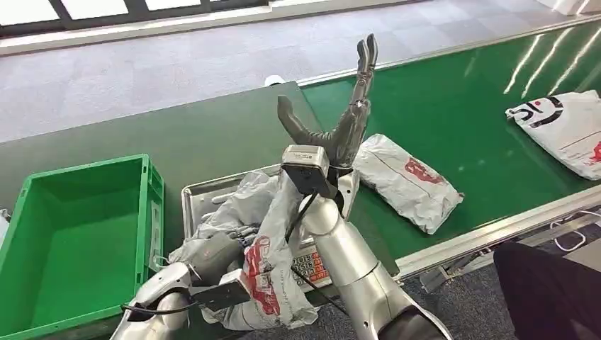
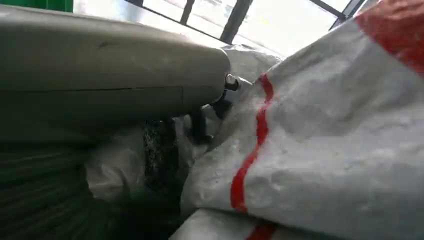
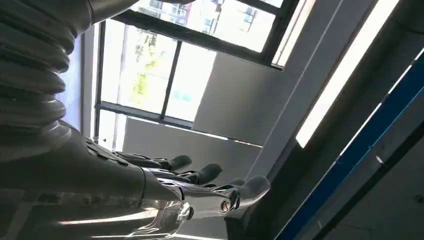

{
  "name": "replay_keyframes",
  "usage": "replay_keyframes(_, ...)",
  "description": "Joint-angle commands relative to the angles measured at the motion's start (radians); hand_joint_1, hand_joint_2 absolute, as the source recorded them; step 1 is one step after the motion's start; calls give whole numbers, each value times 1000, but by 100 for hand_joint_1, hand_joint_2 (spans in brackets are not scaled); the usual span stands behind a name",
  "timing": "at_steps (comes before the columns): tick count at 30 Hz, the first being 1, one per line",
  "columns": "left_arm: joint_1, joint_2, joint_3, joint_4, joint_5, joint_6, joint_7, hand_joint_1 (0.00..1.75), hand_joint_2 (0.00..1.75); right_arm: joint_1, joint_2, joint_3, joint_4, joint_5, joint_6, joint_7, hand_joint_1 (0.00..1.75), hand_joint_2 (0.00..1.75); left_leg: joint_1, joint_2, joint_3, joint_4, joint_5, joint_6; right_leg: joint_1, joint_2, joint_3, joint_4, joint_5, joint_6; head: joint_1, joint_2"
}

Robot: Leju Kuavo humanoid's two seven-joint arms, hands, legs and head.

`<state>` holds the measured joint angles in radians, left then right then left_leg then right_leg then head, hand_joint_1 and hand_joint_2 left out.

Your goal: Moved the parcel from conveyor to table for the left to box.

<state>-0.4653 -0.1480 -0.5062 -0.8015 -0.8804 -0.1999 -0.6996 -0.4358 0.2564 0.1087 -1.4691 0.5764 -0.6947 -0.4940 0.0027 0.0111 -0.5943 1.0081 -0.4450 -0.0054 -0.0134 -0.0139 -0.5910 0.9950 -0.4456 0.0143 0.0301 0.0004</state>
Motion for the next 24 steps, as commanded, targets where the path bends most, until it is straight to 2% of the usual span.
replay_keyframes(1,-60,41,-90,66,40,17,1,175,175,-27,-18,-44,62,-2,-3,0,0,175,1,-1,1,-1,0,0,1,1,1,-1,0,-1,0,0)
replay_keyframes(4,-41,77,-112,-53,188,89,1,175,175,-19,-17,-51,51,-3,-3,-2,0,175,1,-1,1,-1,0,0,1,1,2,-2,1,-1,0,0)
replay_keyframes(6,-23,88,-66,-141,269,148,1,175,175,-10,-17,-57,40,-2,-3,-1,0,175,1,-1,1,-1,0,0,1,1,1,-1,1,-1,0,0)
replay_keyframes(9,31,63,141,-318,311,248,1,175,175,7,-17,-70,23,-4,-3,-4,0,175,1,0,-1,0,0,0,1,1,-1,0,0,-1,0,0)
replay_keyframes(13,81,28,317,-469,350,357,11,175,175,26,-9,-83,20,-10,-3,-21,0,175,2,0,-1,0,-1,0,2,2,0,-1,0,-1,0,0)
replay_keyframes(18,85,24,331,-480,353,372,13,175,175,27,-8,-84,20,-10,-3,-24,0,175,2,0,-1,0,-1,0,2,2,0,-1,0,-1,0,0)
replay_keyframes(22,73,1,468,-570,379,601,52,175,175,34,15,-122,48,-28,-3,-78,0,175,1,2,-1,0,-1,0,1,3,-1,0,0,-1,0,0)
replay_keyframes(24,73,1,468,-570,379,601,52,175,175,34,15,-122,48,-28,-3,-78,0,175,1,1,0,0,0,-1,1,3,-1,0,0,-1,0,0)
